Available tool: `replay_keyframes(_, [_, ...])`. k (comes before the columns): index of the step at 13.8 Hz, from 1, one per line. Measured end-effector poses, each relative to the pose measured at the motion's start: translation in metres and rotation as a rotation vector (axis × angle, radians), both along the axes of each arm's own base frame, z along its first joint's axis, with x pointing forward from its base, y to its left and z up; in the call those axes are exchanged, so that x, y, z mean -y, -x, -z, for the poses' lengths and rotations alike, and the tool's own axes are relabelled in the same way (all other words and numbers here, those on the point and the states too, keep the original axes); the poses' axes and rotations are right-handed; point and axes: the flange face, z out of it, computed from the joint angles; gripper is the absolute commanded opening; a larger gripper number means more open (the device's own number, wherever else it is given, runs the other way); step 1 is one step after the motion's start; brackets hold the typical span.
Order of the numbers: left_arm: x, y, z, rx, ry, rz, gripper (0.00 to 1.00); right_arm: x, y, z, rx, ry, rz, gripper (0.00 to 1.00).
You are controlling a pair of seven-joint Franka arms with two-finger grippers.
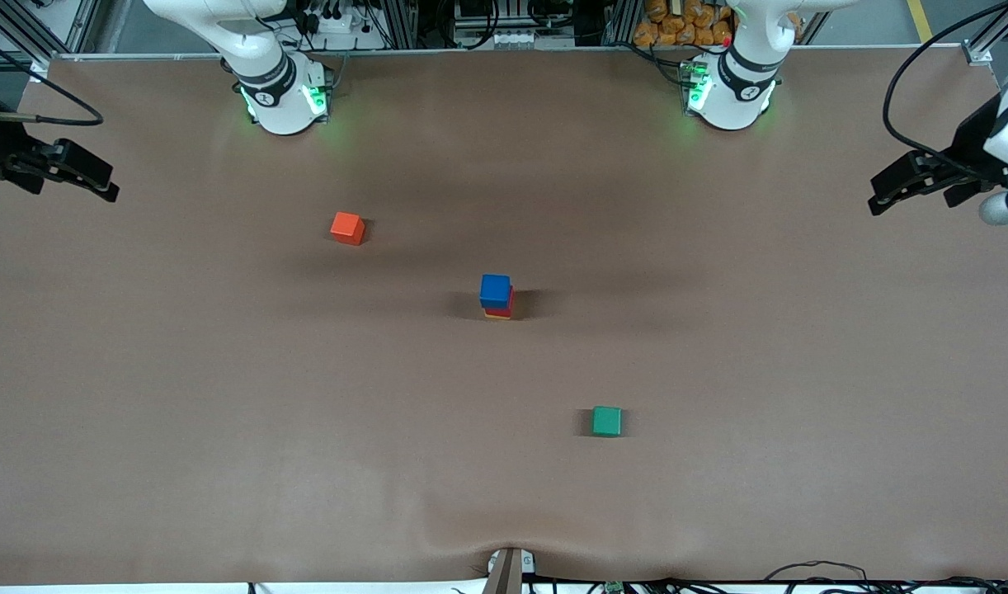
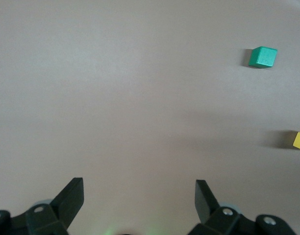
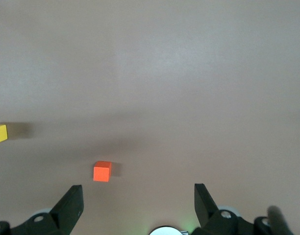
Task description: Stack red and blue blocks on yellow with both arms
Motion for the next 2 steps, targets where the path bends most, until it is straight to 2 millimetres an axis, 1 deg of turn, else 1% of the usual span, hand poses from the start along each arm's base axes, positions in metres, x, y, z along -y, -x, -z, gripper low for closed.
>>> replay_keyframes(2, [0.0045, 0.0007, 0.0003, -0.004, 0.000, 0.008, 1.00, 0.0123, -0.0003, -0.0002, -0.001, -0.006, -0.070, 1.00])
